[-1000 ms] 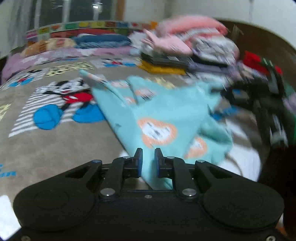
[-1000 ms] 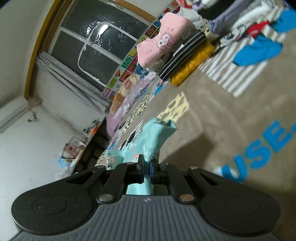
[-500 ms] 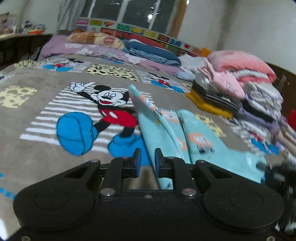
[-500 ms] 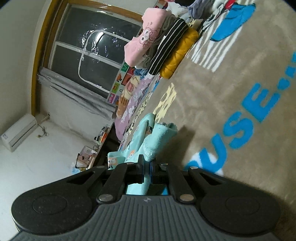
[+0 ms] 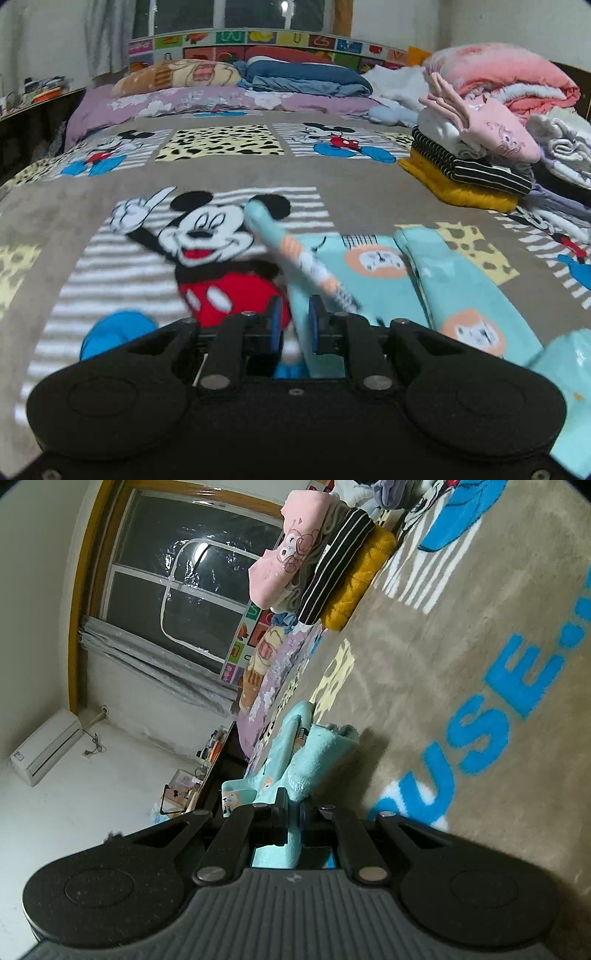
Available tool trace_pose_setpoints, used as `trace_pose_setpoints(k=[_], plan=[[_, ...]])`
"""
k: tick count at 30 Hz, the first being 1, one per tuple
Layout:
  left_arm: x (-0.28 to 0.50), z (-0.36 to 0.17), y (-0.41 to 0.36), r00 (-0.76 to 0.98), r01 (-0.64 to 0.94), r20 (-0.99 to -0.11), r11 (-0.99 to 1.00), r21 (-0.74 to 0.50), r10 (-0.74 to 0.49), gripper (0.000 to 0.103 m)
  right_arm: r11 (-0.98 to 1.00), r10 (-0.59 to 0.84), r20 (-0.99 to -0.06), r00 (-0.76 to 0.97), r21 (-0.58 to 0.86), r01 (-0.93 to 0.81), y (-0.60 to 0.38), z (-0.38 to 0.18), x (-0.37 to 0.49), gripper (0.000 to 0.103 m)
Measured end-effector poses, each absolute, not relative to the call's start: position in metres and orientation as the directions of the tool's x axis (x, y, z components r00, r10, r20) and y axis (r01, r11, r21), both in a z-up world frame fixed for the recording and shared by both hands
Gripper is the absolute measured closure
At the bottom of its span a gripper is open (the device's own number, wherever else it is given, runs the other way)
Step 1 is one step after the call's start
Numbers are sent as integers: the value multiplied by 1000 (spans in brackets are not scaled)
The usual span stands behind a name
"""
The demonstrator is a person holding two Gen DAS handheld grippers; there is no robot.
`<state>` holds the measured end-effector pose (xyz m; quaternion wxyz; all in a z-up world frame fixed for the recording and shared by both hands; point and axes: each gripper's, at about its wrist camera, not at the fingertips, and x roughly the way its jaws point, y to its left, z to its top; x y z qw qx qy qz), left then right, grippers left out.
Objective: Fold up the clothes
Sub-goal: 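Fold the held edge with the right gripper over the garment while the left gripper opens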
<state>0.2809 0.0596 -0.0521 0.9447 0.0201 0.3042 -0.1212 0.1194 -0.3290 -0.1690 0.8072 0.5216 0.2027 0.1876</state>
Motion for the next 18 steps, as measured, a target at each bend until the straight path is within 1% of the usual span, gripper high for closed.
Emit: trace_pose_setpoints(k=[4,12,18], plan=[[308,-54,45,780,251,-596,968,19,-190,91,380,519,-132,844,920,-90,-330,-170,119,95],[348,-61,22,752,285,-636,955,79,-172,91,370,529,-130,839,925,-90,-330,-171,120,95],[370,-67,8,744,290,-656,946,146,-127,91,369,533,-126,837,924,-96,-330,-172,119,95]])
